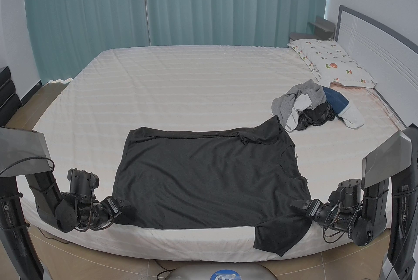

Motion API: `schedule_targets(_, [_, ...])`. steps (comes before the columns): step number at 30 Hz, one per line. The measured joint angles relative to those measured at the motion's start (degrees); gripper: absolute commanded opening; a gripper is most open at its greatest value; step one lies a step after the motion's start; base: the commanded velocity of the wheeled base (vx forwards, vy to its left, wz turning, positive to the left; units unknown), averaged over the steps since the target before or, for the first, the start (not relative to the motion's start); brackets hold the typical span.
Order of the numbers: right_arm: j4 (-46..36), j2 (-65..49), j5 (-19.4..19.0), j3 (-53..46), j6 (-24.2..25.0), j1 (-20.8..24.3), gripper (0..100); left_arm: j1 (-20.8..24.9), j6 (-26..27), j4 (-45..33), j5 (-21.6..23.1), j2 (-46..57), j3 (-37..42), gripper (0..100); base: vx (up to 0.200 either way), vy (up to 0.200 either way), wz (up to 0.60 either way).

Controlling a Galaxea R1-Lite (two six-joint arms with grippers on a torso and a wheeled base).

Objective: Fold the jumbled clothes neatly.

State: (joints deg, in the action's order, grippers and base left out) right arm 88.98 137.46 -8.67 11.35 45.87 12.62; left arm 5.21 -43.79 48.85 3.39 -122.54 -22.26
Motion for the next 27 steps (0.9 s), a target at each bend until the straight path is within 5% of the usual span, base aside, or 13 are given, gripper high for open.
schedule_targets(27, [0.35, 1.73, 0.57, -3.44, -11.36, 1.77, 100, -3.41, 0.29, -1.56, 0.13, 3.06, 0.52, 0, 0.0, 0.0, 0.0])
